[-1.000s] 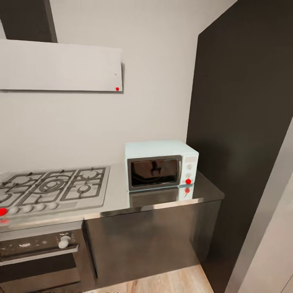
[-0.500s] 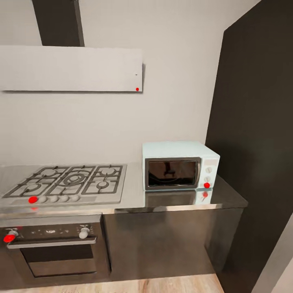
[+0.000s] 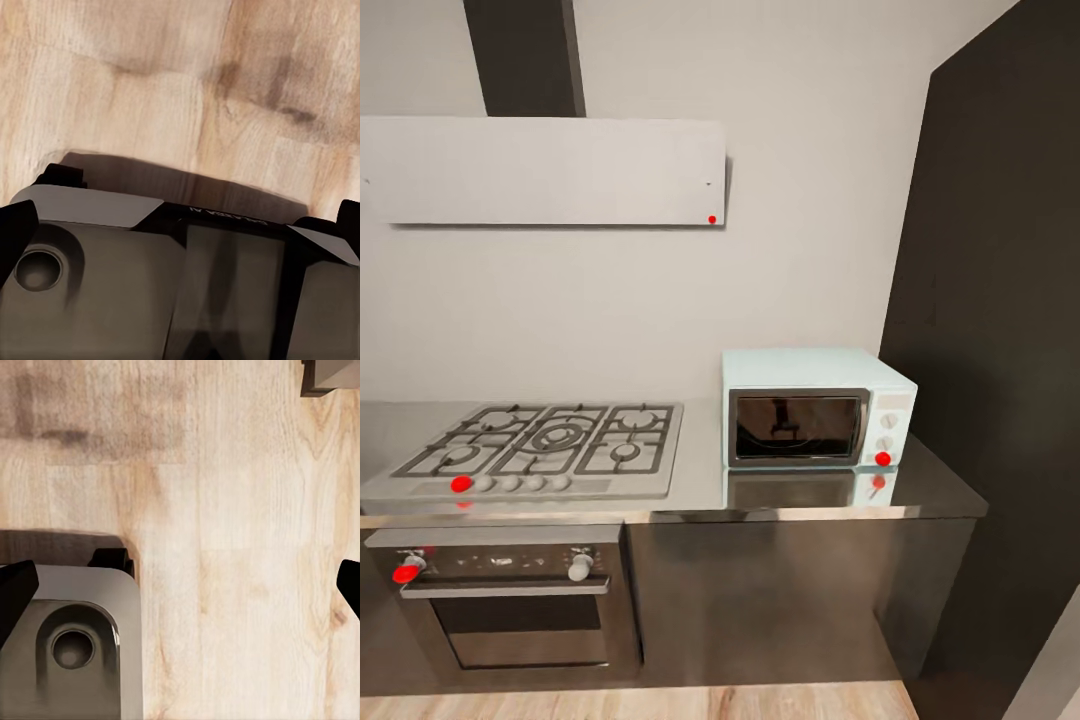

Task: In the kitchen, take the popcorn bag from the countertop, put it into the microwave, and heat it until the popcorn is cooked so the cooked popcorn ends up inside the bag.

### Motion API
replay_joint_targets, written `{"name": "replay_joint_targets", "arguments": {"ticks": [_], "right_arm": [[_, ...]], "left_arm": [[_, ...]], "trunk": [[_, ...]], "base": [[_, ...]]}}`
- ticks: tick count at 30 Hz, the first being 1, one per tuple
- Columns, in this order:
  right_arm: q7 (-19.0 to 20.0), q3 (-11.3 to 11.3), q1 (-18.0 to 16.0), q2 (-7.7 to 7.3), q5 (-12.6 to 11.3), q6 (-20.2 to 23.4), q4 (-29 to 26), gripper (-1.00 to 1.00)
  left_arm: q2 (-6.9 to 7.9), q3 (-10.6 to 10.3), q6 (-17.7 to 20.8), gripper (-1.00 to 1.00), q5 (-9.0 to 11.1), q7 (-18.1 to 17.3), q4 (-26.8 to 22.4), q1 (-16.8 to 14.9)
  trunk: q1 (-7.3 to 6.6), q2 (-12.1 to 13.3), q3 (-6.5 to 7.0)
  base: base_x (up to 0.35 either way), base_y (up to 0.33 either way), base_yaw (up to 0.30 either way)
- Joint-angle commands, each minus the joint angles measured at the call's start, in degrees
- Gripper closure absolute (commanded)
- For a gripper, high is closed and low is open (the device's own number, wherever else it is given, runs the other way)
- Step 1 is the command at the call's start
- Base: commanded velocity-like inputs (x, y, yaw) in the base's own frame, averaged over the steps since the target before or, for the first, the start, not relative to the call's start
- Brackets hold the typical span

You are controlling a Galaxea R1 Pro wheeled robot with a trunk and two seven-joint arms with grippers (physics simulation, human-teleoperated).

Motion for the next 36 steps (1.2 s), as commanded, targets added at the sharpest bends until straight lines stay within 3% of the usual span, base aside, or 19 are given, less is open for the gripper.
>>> {"name": "replay_joint_targets", "arguments": {"ticks": [1,8,21,36], "right_arm": [[0.1,-0.5,-0.1,-0.04,0.5,-0.3,0.2,-1.00],[0.0,-0.5,-0.1,-0.05,0.5,-0.3,0.2,-1.00],[0.0,-0.5,-0.1,-0.04,0.5,-0.3,0.2,-1.00],[0.0,-0.5,-0.1,-0.08,0.5,-0.3,0.1,-1.00]], "left_arm": [[-0.01,-0.5,-0.2,-1.00,0.6,-0.2,0.1,-0.1],[-0.05,-0.5,-0.2,-1.00,0.5,-0.2,0.1,-0.1],[-0.01,-0.6,-0.2,-1.00,0.4,-0.3,0.1,-0.1],[-0.01,-0.5,-0.2,-1.00,0.4,-0.2,0.1,-0.1]], "trunk": [[0.00,0.0,-0.07],[0.00,0.0,-0.07],[0.00,0.0,-0.07],[0.00,0.0,-0.07]], "base": [[0.000,0.000,0.000],[0.013,-0.059,0.000],[0.126,-0.259,0.000],[0.001,-0.248,0.000]]}}
